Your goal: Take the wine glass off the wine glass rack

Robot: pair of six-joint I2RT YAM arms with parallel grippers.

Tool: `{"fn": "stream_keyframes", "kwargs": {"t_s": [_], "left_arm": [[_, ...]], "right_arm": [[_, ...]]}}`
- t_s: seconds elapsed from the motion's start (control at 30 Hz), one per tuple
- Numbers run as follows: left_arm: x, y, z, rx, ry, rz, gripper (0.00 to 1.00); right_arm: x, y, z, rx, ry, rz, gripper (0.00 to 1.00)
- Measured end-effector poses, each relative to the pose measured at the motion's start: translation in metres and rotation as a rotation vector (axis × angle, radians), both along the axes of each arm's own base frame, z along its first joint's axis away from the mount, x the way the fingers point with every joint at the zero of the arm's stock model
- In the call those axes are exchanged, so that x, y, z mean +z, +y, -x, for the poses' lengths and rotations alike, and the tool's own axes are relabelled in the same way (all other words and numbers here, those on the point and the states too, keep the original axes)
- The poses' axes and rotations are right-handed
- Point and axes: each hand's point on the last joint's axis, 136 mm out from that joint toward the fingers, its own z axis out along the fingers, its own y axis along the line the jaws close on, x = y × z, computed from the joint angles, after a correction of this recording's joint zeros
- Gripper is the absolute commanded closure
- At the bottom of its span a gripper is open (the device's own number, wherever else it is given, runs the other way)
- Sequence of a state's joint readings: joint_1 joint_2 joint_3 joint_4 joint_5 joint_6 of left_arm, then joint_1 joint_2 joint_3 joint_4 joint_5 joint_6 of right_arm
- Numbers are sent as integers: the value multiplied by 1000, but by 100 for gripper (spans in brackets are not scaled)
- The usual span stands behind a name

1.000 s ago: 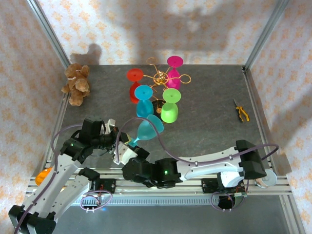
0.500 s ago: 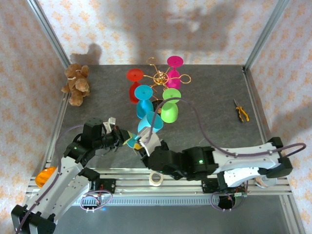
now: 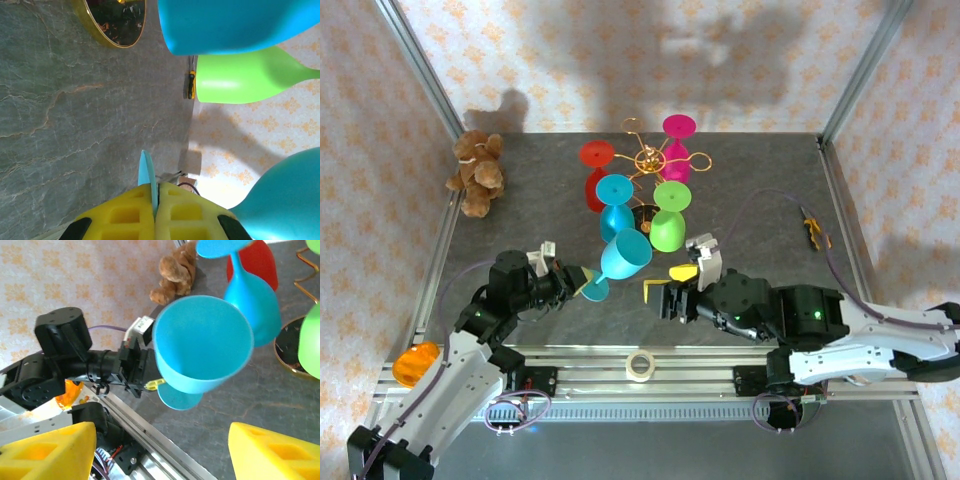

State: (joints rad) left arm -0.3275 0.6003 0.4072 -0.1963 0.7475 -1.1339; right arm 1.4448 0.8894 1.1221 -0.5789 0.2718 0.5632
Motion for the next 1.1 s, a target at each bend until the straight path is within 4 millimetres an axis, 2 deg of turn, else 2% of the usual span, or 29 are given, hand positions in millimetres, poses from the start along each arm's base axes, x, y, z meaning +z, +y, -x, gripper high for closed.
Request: {"fn": "stream_keyframes", "kwargs": {"t_s": [0.13, 0.27, 0.43, 0.77, 1.1], "left_arm": [[1, -1, -2, 8, -23, 22, 100], [2, -1, -6, 20, -51, 54, 100], [-4, -1, -6, 30, -50, 74, 100], [-2, 1, -7, 49, -97, 90, 100], [-4, 2, -6, 52, -100, 89, 100]], "right_arm": [[-18, -5, -15, -37, 109, -25, 28], [-31, -3, -21, -41, 191, -50, 27], [-32, 3, -28, -29, 253, -98, 26], [-35, 14, -48, -24, 300, -128, 27], [-47, 24, -73, -38, 348, -125, 33]]}}
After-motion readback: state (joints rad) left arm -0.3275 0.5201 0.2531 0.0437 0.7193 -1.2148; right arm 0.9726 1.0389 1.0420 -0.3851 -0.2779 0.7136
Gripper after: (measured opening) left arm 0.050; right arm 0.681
